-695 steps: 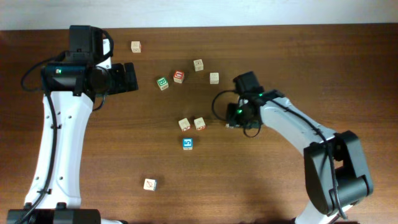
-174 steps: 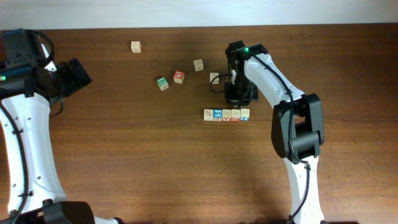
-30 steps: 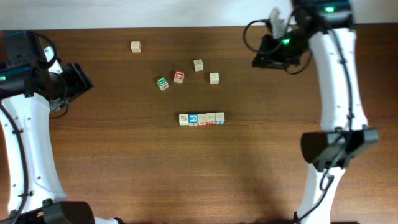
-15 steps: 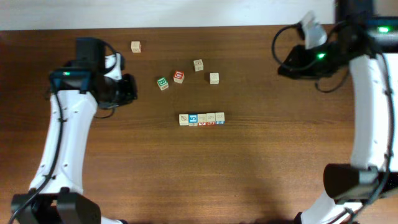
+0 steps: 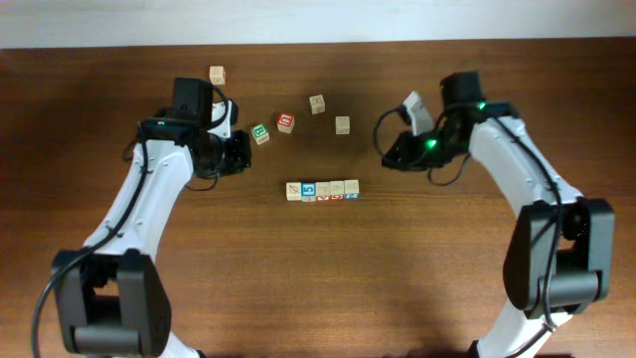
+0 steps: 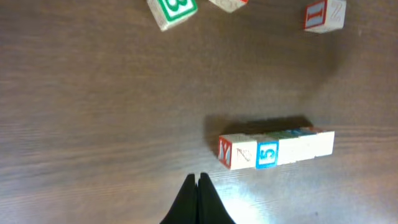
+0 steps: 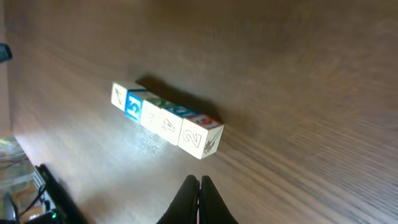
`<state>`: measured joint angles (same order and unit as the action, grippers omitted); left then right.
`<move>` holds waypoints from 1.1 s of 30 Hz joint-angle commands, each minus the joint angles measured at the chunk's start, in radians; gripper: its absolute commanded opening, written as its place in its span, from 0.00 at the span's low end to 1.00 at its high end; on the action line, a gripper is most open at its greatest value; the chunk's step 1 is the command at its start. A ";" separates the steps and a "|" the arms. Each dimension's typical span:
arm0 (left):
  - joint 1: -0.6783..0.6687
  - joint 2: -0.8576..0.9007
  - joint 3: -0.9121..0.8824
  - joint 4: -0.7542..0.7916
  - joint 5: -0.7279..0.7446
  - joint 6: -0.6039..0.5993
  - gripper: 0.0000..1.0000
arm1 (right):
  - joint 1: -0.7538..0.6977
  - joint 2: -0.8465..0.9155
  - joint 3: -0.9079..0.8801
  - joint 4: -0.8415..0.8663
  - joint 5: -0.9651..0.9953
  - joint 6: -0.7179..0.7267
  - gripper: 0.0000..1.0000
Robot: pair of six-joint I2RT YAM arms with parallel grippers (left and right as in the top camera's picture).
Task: Rotate 5 blocks
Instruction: 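Lower both grippers to the row's two ends, left at Y block, right at 9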
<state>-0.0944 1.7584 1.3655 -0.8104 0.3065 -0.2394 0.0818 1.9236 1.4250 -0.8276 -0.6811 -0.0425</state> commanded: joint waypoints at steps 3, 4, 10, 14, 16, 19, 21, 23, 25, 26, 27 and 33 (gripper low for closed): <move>-0.002 0.056 -0.086 0.094 0.100 0.013 0.00 | 0.005 0.031 -0.088 0.091 -0.024 0.078 0.04; -0.002 0.061 -0.094 0.109 0.120 0.031 0.00 | 0.007 0.041 -0.095 0.103 -0.026 0.078 0.05; -0.002 0.096 -0.163 0.205 0.146 0.078 0.00 | 0.020 0.115 -0.097 0.129 -0.033 0.086 0.05; -0.003 0.110 -0.205 0.246 0.158 0.100 0.00 | 0.034 0.145 -0.098 0.129 -0.043 0.085 0.04; -0.004 0.124 -0.223 0.270 0.182 0.100 0.00 | 0.043 0.154 -0.098 0.137 -0.046 0.086 0.05; -0.004 0.145 -0.240 0.299 0.187 0.100 0.00 | 0.056 0.166 -0.100 0.145 -0.045 0.104 0.04; -0.004 0.155 -0.253 0.315 0.188 0.100 0.00 | 0.064 0.169 -0.107 0.161 -0.045 0.116 0.05; -0.004 0.157 -0.258 0.321 0.188 0.100 0.00 | 0.068 0.176 -0.116 0.182 -0.045 0.152 0.05; -0.004 0.157 -0.261 0.328 0.194 0.104 0.00 | 0.069 0.178 -0.138 0.219 -0.049 0.182 0.05; -0.004 0.157 -0.261 0.332 0.208 0.117 0.00 | 0.069 0.178 -0.150 0.235 -0.050 0.195 0.04; -0.004 0.157 -0.261 0.336 0.223 0.130 0.00 | 0.069 0.178 -0.159 0.247 -0.055 0.202 0.05; -0.004 0.157 -0.264 0.340 0.220 0.133 0.00 | 0.074 0.178 -0.175 0.268 -0.106 0.201 0.04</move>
<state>-0.0944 1.9030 1.1164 -0.4763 0.5068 -0.1310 0.1440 2.0956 1.2564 -0.5659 -0.7414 0.1509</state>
